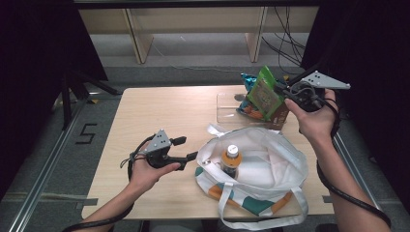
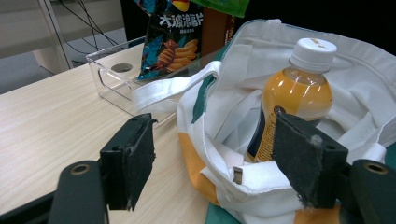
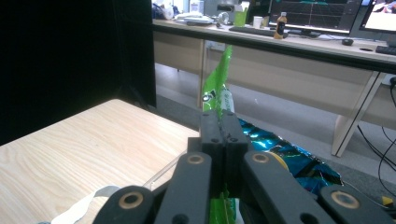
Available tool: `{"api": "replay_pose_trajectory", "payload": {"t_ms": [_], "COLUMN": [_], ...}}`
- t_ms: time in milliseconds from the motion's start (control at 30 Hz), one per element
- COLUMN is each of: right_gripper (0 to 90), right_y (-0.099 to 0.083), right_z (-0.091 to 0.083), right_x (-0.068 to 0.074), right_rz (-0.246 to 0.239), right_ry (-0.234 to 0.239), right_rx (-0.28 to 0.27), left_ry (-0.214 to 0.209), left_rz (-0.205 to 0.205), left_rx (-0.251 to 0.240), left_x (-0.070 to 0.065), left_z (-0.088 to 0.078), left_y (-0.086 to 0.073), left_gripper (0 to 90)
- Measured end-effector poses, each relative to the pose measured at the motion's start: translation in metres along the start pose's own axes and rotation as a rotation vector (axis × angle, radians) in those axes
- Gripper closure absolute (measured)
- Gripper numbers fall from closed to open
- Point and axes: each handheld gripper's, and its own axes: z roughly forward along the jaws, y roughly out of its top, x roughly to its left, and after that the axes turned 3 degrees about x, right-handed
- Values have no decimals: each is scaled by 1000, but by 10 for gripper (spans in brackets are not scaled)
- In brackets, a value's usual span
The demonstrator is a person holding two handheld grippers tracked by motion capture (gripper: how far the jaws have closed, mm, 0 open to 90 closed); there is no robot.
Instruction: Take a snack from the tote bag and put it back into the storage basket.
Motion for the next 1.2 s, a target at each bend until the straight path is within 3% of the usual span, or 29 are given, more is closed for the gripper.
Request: {"api": "replay_pose_trajectory", "payload": {"t_ms": [167,467,1000,1200], "right_gripper": [900,900,900,900], "right_y": [0,-4,-10,-13], "right_z": [5,13,26,28], "right_x": [-3,-4,-11,-9], "right_rz": [-15,12,-4,40], "right_ry": [-9,-10,-27,-38], "right_rx": [-3,10,19,44], "left_ry": [-7,-6,-5,1], "left_rz": [0,-3,-1,-1], "left_rx": [-8,-7,-8,0], "left_x": [0,1,1,0], "left_z": [0,0,0,-1], "left_y": [0,0,0,0], "left_gripper": [293,293,293,293]}}
